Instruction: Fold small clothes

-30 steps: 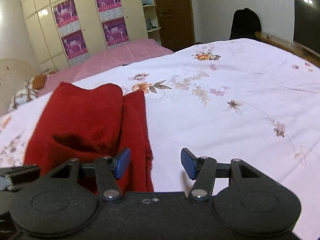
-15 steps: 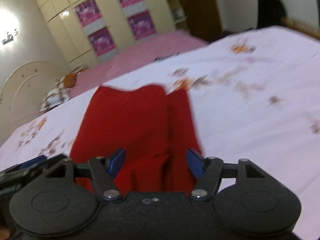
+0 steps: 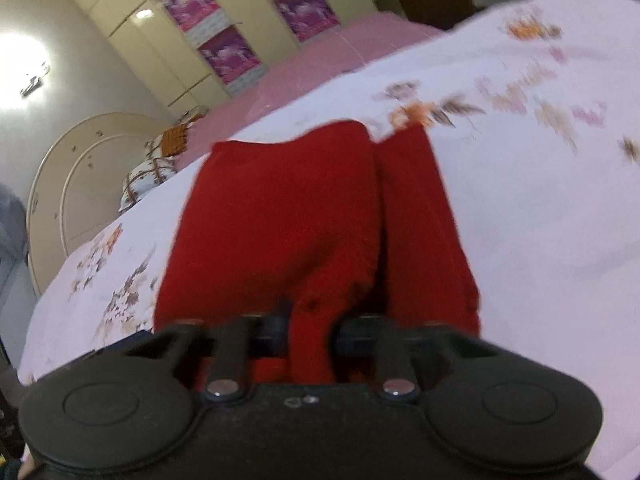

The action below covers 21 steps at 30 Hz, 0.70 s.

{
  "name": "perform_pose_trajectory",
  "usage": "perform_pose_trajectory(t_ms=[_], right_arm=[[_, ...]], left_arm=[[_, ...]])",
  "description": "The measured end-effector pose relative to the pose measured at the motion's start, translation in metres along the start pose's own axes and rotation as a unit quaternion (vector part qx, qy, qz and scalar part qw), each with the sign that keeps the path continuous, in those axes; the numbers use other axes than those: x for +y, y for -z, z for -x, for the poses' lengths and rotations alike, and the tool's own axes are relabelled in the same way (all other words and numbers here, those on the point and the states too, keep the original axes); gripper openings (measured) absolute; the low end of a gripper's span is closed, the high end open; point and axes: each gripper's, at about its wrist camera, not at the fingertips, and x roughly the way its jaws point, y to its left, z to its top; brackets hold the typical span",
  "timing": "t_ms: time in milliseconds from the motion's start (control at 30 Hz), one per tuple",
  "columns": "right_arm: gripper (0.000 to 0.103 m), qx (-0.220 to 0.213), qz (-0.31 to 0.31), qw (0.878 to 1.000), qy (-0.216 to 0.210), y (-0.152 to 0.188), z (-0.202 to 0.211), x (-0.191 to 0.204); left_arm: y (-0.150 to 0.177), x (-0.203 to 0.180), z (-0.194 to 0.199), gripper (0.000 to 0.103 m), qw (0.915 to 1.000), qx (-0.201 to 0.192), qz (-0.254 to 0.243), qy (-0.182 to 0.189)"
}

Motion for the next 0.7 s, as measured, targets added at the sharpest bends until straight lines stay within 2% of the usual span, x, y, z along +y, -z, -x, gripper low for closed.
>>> perform_pose_trajectory(t_ms=[167,267,367,467,500,533,600,700], right_arm=[[0.011,-0.055,0.053,0.997,0.016,-0.014,0.026,0.019],[0.011,-0.071,0.074,0.994,0.039,-0.020,0.040,0.019],[0.011,-0.063,0.061,0.994,0.061,-0.015,0.043,0.001],[0.012,-0.022,0.056,0.994,0.094,0.001,0.022,-0.014],[0.015,0.001,0.060,0.993,0.098,0.007,0.014,-0.016],[0.016,0.006,0.065,0.993,0.101,0.010,0.012,-0.016],[0.034,-0.012,0.069,0.991,0.111,0.010,0.021,-0.014],[0.034,-0.051,0.064,0.990,0.114,0.003,0.043,-0.007]], left_arm=[[-0.012,-0.007,0.006,0.096,0.9996,-0.018,-0.013,0.019],[-0.018,-0.016,0.010,0.096,0.9990,-0.026,-0.012,0.035],[-0.017,-0.028,0.002,0.096,0.9990,-0.011,-0.026,0.035],[-0.005,-0.034,-0.019,0.096,0.9983,0.039,-0.037,0.024],[-0.002,-0.033,-0.022,0.096,0.9982,0.045,-0.033,0.023],[-0.001,-0.031,-0.022,0.096,0.9984,0.044,-0.026,0.025],[-0.003,-0.029,-0.019,0.096,0.9985,0.046,-0.021,0.023],[-0.012,-0.028,-0.006,0.096,0.9991,0.030,-0.020,0.020]])
